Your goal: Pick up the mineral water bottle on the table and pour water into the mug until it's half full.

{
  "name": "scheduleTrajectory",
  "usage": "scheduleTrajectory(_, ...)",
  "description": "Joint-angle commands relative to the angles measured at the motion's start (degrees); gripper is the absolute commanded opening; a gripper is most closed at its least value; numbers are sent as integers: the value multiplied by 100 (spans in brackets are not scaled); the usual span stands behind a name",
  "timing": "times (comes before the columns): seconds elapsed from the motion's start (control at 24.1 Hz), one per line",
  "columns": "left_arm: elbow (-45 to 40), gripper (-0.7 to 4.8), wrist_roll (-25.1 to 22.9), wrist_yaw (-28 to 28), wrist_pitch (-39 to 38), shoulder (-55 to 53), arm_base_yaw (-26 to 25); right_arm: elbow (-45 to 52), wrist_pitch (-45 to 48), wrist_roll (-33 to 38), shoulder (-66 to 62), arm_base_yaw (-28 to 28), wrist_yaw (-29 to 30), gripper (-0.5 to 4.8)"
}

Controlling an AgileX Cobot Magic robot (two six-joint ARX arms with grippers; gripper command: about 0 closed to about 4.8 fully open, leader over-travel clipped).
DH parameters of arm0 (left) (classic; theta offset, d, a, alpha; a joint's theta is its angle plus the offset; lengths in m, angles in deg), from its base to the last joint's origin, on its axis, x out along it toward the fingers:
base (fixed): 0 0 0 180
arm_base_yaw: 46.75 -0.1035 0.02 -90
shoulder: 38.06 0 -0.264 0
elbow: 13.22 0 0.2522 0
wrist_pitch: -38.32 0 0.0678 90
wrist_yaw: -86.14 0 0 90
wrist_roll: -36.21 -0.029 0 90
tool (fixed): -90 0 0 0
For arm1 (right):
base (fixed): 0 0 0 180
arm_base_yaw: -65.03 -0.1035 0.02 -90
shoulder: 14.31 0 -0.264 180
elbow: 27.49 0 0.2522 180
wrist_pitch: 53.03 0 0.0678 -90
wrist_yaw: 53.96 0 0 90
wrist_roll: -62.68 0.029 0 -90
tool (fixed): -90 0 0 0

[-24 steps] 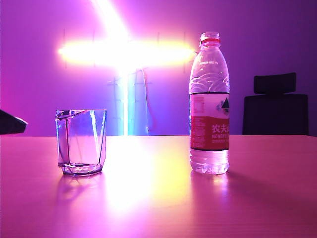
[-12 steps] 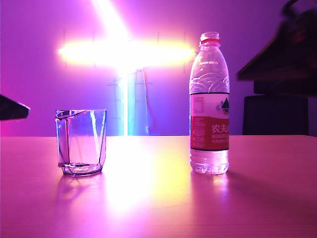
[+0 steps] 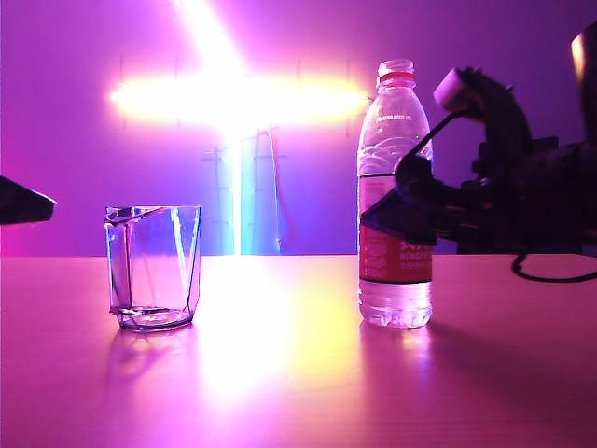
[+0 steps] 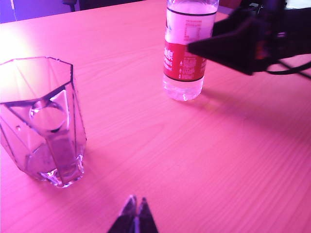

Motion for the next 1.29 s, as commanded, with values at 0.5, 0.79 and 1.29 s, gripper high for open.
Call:
scheduleTrajectory(0.5, 22, -2, 15, 28, 74, 101, -4, -669, -216, 46, -310, -4, 59, 289)
scheduleTrajectory(0.79, 22, -2, 15, 31, 76, 227, -343, -686, -208, 39, -245, -4, 57, 227)
scheduleTrajectory(1.29, 22, -2, 15, 31, 74, 625, -1751, -1888, -2662, -1729, 459, -245, 271, 228)
